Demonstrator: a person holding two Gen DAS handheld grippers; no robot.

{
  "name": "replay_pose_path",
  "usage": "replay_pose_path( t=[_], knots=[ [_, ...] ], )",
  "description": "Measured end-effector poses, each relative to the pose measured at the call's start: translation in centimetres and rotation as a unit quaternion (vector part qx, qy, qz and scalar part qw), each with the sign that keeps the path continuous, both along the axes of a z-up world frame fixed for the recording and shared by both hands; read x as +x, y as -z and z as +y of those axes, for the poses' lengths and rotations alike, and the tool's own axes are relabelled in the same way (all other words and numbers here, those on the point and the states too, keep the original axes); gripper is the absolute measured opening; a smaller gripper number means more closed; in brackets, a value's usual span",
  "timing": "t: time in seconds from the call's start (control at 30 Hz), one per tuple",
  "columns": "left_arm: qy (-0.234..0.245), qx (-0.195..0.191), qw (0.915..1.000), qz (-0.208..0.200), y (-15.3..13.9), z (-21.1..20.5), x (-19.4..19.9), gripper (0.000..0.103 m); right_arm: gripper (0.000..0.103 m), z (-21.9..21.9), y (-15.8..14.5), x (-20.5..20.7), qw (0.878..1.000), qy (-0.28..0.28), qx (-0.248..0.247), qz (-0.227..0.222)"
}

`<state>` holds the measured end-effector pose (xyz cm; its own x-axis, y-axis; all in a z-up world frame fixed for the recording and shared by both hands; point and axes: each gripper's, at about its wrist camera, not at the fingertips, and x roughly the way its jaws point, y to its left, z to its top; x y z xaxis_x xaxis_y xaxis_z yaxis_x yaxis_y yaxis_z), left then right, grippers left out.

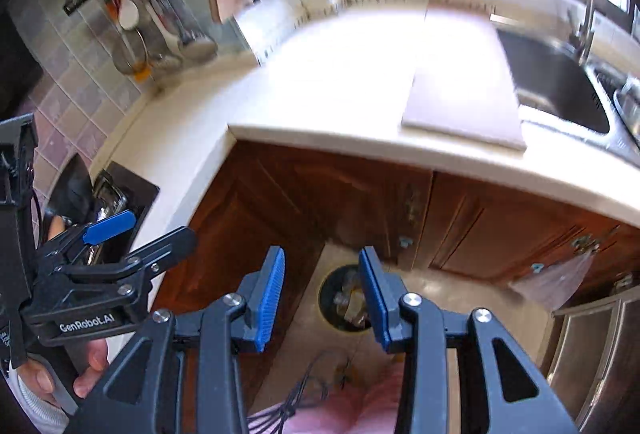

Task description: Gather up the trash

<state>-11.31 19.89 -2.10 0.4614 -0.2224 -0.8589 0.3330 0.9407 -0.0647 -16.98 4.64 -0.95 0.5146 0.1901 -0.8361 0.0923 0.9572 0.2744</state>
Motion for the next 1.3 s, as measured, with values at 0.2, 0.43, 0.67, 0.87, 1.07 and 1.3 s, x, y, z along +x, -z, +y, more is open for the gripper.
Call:
replay_pose_path(
  t=[0.2,0.43,0.67,0.87,1.07,1.3],
  knots=[
    [-0.001,-0.003,0.9993,-0.036,-3.9,-1.8,-0.1,0.102,0.039,-1.3,-4.9,0.0,0.999,0.012,-0.001,-0.040],
    [-0.015,-0.015,0.9971,-0.073,-8.7,-3.6,-0.9,0.102,0.049,-2.5,-9.7,0.0,0.997,0.009,-0.015,-0.077],
    [-0.046,-0.025,0.9930,-0.106,-11.7,-4.4,-1.5,0.102,0.052,-4.1,-13.4,-0.7,0.991,0.013,-0.033,-0.128],
    [-0.067,-0.034,0.9916,-0.105,-12.1,-4.7,-1.1,0.102,0.054,-4.7,-14.0,-0.7,0.987,0.018,-0.053,-0.150],
    [-0.073,-0.033,0.9905,-0.112,-12.2,-5.4,-0.8,0.102,0.054,-4.7,-13.8,-0.2,0.987,0.011,-0.056,-0.147],
    [-0.076,-0.038,0.9891,-0.120,-12.7,-5.9,-0.5,0.102,0.055,-4.9,-14.0,0.4,0.986,0.012,-0.060,-0.153]
  ],
)
